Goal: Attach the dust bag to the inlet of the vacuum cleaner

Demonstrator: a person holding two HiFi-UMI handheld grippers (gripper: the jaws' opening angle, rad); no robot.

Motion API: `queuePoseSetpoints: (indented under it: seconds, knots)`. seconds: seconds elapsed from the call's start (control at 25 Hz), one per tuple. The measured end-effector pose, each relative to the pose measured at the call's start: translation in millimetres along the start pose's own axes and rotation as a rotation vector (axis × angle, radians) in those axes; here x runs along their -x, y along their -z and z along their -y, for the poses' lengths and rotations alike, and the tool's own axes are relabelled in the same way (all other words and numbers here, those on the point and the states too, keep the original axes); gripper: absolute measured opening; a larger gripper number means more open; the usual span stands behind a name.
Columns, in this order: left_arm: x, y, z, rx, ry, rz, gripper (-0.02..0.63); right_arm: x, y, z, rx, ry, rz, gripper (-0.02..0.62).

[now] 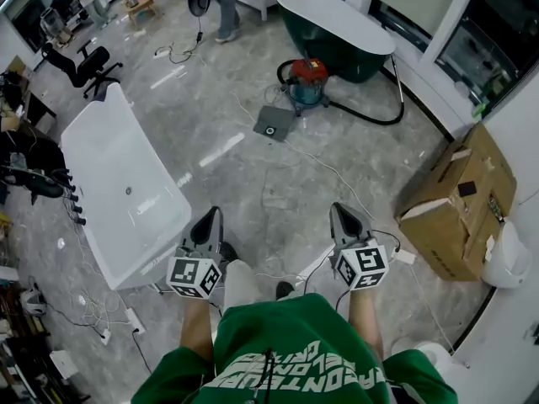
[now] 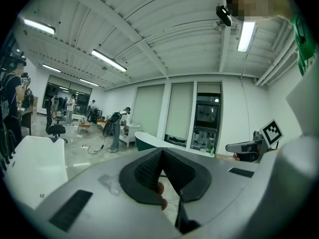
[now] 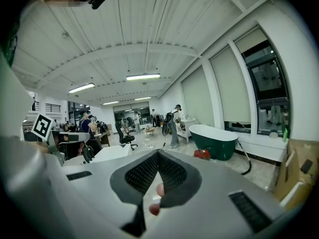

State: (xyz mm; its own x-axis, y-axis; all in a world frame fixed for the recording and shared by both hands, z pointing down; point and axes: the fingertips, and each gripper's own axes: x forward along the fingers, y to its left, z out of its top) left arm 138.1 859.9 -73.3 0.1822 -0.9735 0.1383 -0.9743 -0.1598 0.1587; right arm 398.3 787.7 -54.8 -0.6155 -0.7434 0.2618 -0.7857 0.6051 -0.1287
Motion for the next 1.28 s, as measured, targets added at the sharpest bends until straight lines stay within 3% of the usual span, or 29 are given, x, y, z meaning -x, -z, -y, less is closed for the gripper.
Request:
queuePoseSetpoints:
  seconds: [0.24,0.6,0.84,1.04,1.28]
  knots:
    - [-55,-2,-65,0.017,0.052,0.014,-0.005,-67,-8,-12,0.042,0.043,-0.017,0.006]
    - [-169,-43,-180,0.018,0.169,0.026,-0.005,-212,-52,-31,0.043,0.109,-0.025,0.006]
    - [-222,-54,-252,0.052,0.202,0.025,-0.005,-296,-64,-50,0.046,0.116,-0.043,0.006]
    - [-264,-58,-278,0.045,0.235,0.005,-0.005,-343,-71,-45,0.041,0.125,-0.058,0.006]
    - [-330,-54,-289,0.031,0.273,-0.025,-0.005,-396,-76,-9,0.012,0.144,-0.057,0.006]
